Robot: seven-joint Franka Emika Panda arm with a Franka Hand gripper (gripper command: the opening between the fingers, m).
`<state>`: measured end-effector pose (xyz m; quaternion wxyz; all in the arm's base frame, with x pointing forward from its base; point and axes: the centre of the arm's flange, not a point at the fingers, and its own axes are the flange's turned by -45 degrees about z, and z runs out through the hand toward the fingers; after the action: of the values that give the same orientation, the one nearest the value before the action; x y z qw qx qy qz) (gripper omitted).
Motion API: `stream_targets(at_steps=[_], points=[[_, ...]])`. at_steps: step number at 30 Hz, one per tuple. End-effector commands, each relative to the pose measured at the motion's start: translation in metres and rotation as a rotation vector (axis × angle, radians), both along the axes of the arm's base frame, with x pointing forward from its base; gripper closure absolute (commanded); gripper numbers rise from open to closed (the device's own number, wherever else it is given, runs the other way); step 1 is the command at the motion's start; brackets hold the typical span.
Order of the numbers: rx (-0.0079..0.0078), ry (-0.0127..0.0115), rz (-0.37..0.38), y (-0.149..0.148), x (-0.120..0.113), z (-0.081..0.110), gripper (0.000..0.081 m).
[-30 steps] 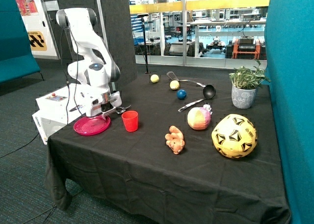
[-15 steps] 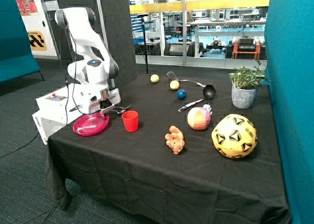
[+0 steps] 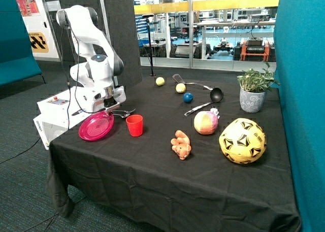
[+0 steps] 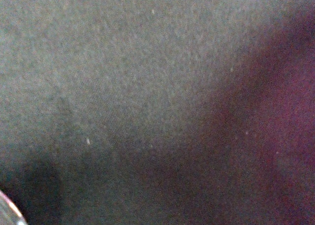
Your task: Set the table
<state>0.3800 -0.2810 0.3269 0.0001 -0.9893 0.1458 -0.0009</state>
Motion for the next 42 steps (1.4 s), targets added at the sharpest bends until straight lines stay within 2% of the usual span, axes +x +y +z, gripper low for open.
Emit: stream_targets(at_steps=[1, 10, 19, 29, 42], points=[[0.0000, 0.0017, 0.015, 0.001, 0.010, 0.020, 0.0808], [0.0000, 0.0017, 0.026, 0.006, 0.022, 0.038, 0.0808], [0.0000, 0.0017, 0.081, 0.024, 0.036, 0.054, 0.0808], [-0.0001, 0.0017, 0.168, 0.062, 0.047, 0.060, 0.0808], [-0.0001, 0.0017, 0.203, 0.086, 0.047, 0.068, 0.0808]])
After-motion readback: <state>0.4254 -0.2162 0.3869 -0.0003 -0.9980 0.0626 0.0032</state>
